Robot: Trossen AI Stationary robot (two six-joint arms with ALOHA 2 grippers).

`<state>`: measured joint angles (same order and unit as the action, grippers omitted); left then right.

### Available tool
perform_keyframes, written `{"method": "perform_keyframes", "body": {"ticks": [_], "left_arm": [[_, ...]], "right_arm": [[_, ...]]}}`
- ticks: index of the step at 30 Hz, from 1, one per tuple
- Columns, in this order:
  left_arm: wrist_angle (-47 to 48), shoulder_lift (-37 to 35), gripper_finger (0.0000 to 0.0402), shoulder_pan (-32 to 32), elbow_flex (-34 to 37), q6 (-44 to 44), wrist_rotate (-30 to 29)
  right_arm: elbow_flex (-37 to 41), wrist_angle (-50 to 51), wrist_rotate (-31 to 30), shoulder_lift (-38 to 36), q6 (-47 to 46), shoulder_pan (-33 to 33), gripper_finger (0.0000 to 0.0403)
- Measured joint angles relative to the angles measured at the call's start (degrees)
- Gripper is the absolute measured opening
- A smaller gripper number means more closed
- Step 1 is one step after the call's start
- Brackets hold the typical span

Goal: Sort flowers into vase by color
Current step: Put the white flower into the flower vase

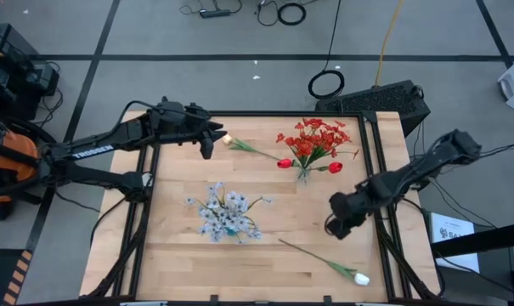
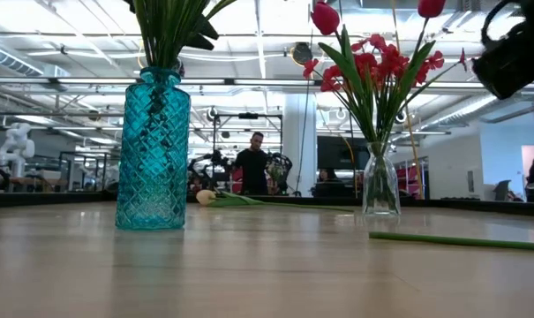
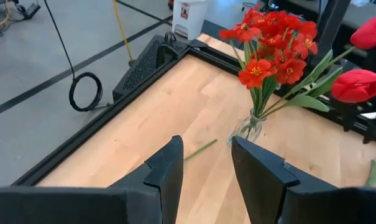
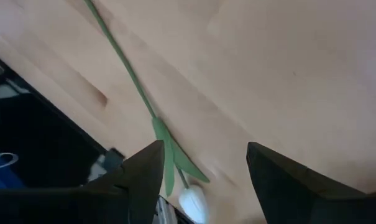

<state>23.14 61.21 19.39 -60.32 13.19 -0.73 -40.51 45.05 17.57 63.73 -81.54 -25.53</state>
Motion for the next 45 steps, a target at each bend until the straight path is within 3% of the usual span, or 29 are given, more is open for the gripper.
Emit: {"method": "perform_keyframes", "body": {"ticks": [5, 15, 22, 30, 35, 42, 45], "left_arm": [[0.04, 0.09, 0.0143, 0.0, 0.01, -0.04, 0.05], [0.15, 0.09, 0.0143, -0.62, 0.01, -0.02, 2.39], [0.89, 0.09, 0.0143, -2.78, 0.01, -0.08, 2.65], [4.29, 0.07, 0.0143, -4.68, 0.01, -1.98, 3.0], [5.42, 0.01, 0.0143, -4.82, 0.01, -3.97, 4.31], [6.57, -0.92, 0.0143, -4.91, 0.01, -9.18, 5.47], [6.39, -1.76, 0.0143, -4.91, 0.01, -10.47, 6.55]], "right_arm": [[-2.73, -0.71, -4.33, 5.51, -0.74, -7.16, 0.0222], [-9.76, -2.86, -4.44, 18.38, -0.24, -17.76, 0.0221], [-12.05, -10.65, -6.81, 27.25, 3.81, -22.15, 0.0222], [-13.83, -10.86, -6.89, 35.69, -1.19, -24.16, 0.0217], [-14.03, -9.95, -6.54, 38.48, -2.25, -23.96, 0.0166], [-13.67, -8.98, -8.09, 36.61, -5.47, -23.6, 0.0017], [-13.33, -8.8, -10.89, 33.77, -10.92, -23.68, 0.0013]]}}
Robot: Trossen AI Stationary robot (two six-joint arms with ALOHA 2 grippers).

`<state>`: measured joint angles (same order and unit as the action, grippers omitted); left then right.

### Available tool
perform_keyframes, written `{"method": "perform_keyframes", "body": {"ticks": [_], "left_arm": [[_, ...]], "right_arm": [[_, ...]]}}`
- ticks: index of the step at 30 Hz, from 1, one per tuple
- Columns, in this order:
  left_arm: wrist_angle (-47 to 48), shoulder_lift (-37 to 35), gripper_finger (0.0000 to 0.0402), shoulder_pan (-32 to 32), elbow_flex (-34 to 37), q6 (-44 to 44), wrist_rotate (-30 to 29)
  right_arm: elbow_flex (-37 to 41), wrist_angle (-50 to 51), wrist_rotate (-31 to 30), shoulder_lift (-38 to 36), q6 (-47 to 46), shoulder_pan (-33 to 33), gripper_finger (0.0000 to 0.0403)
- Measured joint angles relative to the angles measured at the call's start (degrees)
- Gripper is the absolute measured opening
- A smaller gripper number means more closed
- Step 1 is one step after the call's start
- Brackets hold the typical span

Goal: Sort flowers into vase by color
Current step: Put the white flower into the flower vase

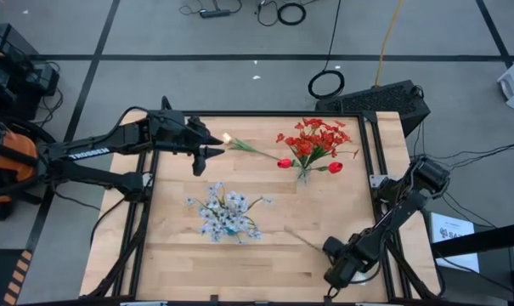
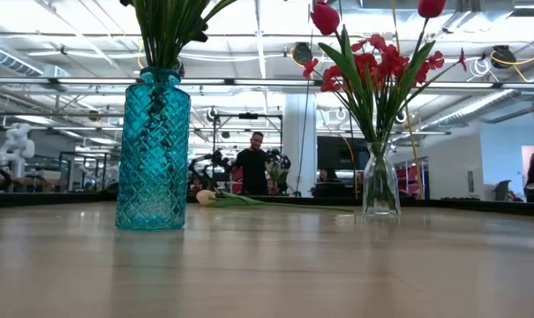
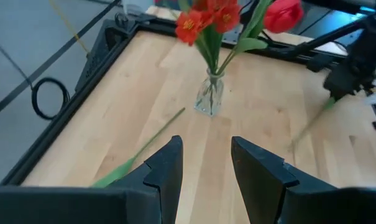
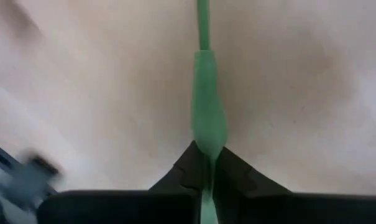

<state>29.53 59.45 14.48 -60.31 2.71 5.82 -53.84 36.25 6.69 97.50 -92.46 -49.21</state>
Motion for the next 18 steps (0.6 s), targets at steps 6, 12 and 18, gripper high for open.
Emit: {"method": "perform_keyframes", "body": {"ticks": [6, 12, 18], "left_arm": [[-1.54, -1.94, 0.0143, 0.0, 0.0, -5.3, 0.44], [-4.86, -3.51, 0.0143, 0.0, 0.0, -9.31, 0.44], [-7.24, -3.81, 0.0143, 0.0, 0.0, -9.42, 0.44]], "right_arm": [[-0.21, 0.16, -14.4, -10.44, -7.86, -0.1, 0.0004], [-7.96, 10.41, -28.1, -17.39, -2.44, 1.16, 0.0002], [-24.99, 25.0, -37.0, -18.02, 9.21, 4.59, 0.0001]]}}
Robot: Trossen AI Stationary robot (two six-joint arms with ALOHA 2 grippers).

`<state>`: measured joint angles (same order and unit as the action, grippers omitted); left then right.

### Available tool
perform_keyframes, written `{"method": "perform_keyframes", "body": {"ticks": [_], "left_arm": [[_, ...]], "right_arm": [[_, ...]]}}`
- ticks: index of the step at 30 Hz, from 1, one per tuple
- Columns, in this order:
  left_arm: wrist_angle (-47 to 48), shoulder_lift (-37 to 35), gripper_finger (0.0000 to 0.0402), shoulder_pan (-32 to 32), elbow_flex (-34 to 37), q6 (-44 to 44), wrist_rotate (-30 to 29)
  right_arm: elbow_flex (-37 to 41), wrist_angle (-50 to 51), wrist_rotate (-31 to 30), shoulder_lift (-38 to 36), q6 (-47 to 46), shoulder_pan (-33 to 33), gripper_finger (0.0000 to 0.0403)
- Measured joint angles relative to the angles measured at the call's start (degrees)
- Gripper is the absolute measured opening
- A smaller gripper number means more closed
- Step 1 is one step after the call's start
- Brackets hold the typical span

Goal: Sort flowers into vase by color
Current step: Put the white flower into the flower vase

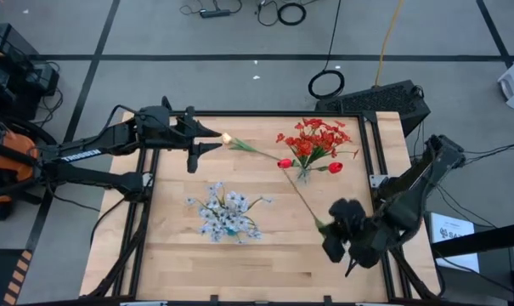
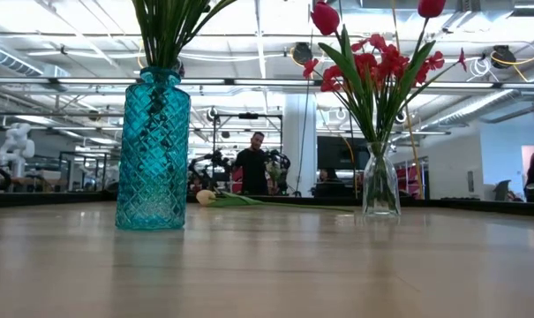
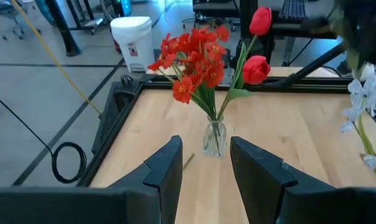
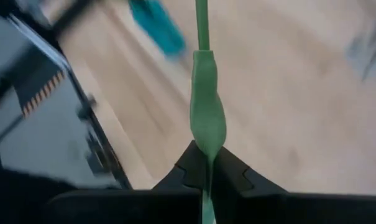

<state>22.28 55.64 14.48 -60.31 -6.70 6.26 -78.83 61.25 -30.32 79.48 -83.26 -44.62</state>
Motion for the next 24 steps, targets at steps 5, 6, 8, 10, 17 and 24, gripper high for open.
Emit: {"method": "perform_keyframes", "body": {"ticks": [5, 6, 8, 10, 17, 24], "left_arm": [[-1.58, 0.02, 0.0143, 0.0, -0.32, -4.07, -0.05], [-1.56, 0.07, 0.0143, 0.0, -0.91, -5.66, -0.26], [-1.79, 0.09, 0.0143, -0.02, -2.72, -7.6, -1.46], [-1.88, 0.02, 0.0143, 0.0, -4.85, -9.8, -2.46], [0.54, 0.0, 0.0143, -0.01, -11.32, -20.12, -6.4], [1.35, 0.07, 0.0143, -0.04, -11.85, -32.82, -12.21]], "right_arm": [[-14.56, 7.43, -2.59, -0.04, 7.02, 8.65, 0.0001], [-17.06, 8.01, -0.9, -0.04, 9.17, 11.46, 0.0001], [-21.48, 7.35, 2.86, -0.04, 14.43, 17.39, 0.0], [-25.75, 6.2, 6.95, -0.02, 19.71, 23.1, 0.0], [-38.51, 0.06, 22.4, 4.04, 32.94, 40.46, 0.0], [-48.53, -0.15, 39.19, 17.38, 44.24, 51.97, 0.0]]}}
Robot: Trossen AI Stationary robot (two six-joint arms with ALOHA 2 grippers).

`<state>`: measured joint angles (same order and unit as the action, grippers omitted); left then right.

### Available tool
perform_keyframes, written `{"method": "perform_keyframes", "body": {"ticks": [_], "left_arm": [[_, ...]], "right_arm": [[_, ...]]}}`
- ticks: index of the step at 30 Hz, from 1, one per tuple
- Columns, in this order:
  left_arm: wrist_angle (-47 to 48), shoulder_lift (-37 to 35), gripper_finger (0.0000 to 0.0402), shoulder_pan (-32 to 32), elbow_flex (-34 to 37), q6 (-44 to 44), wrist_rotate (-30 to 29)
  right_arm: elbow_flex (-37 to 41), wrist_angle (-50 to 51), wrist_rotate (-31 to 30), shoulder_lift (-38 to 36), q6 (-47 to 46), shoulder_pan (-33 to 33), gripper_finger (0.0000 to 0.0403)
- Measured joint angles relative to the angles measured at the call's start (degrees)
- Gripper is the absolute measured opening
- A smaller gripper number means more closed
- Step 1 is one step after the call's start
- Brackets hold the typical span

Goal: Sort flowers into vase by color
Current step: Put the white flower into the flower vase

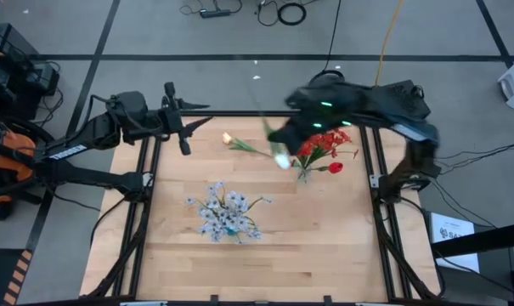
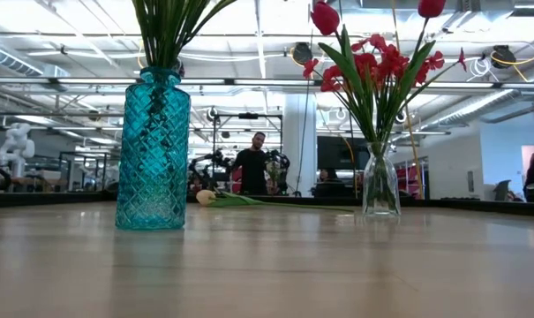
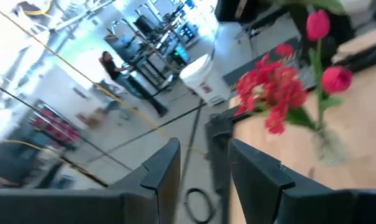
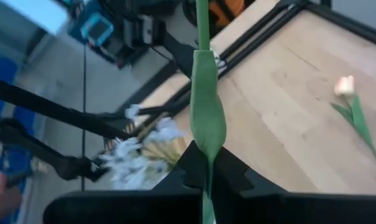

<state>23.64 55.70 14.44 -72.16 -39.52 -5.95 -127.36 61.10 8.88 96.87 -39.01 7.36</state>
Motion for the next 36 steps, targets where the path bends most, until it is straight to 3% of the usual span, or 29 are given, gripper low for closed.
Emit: {"method": "perform_keyframes", "body": {"ticks": [6, 11, 19, 24, 36], "left_arm": [[0.05, 0.02, 0.0143, -1.18, 0.0, -9.46, -5.93], [3.79, 0.36, 0.0143, -2.5, -0.04, -19.24, -14.38], [6.78, 4.33, 0.0143, -2.91, 1.51, -37.14, -23.37], [3.15, 7.35, 0.0143, -4.65, 1.55, -39.14, -28.46], [-5.18, 9.36, 0.0143, -10.09, 1.55, -47.65, -27.49]], "right_arm": [[-7.41, 0.75, 8.48, 11.86, 6.5, 6.39, 0.0], [-7.2, -0.31, 14.29, 16.74, 7.93, 9.93, 0.0], [-7.23, -3.71, 18.85, 18.37, 8.15, 11.45, 0.0], [-7.23, -4.18, 18.5, 18.37, 6.89, 11.83, 0.0], [-7.23, -2.53, 18.12, 18.37, 5.15, 12.19, 0.0]]}}
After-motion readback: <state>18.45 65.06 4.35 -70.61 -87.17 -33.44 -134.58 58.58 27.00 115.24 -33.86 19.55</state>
